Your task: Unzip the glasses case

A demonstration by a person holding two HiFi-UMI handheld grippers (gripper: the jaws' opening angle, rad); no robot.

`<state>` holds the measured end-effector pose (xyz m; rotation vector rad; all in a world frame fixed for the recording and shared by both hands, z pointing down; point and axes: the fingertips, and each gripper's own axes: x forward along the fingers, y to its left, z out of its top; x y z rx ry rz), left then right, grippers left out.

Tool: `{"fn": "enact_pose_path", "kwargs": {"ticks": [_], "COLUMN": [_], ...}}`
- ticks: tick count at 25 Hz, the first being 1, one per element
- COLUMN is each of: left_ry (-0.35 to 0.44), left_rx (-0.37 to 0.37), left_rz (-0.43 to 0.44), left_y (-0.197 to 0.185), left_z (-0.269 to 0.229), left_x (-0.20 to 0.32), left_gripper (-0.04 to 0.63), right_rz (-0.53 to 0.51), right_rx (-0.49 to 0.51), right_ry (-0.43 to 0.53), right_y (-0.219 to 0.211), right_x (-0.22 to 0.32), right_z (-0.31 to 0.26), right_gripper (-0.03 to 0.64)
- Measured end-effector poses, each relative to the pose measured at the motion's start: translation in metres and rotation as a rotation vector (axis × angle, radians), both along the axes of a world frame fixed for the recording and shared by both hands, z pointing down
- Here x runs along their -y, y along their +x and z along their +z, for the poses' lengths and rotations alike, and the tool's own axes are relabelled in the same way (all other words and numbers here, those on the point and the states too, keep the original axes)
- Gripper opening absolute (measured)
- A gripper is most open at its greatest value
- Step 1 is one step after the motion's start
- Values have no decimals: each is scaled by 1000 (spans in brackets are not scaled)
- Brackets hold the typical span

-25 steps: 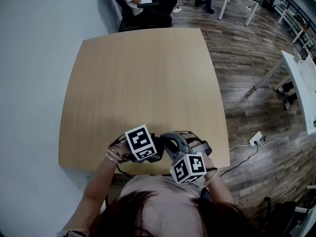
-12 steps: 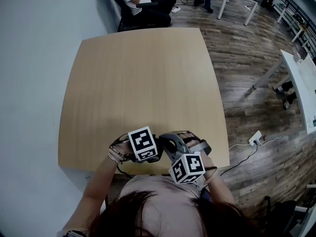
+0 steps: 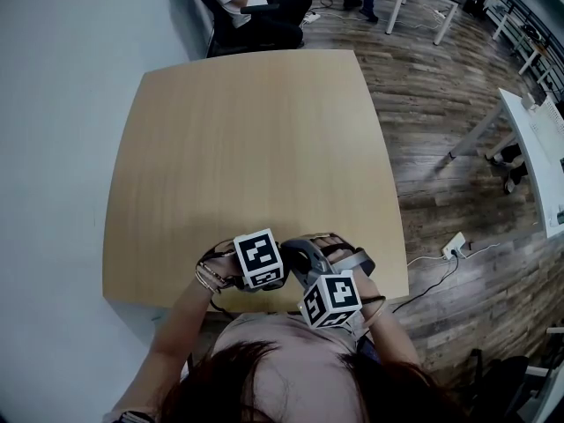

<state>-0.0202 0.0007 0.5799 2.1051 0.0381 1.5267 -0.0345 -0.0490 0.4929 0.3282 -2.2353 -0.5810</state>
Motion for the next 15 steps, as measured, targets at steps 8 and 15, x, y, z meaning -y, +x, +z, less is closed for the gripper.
{"fn": "enact_pose_path", "kwargs": {"ticks": [8, 15], "left_ry": [11, 42], "left_rx": [26, 9], "left_rz": [8, -9], "left_y": [-4, -4], "left_z": [6, 2], "left_x": [-4, 2], "left_gripper": [226, 227], "right_rz": [-3, 34], "right_rx": [-9, 32], "right_ry": [-20, -46], "right_y": [0, 0], "right_x": [-6, -1], "right_z": [6, 1], "right_gripper": [21, 32]}}
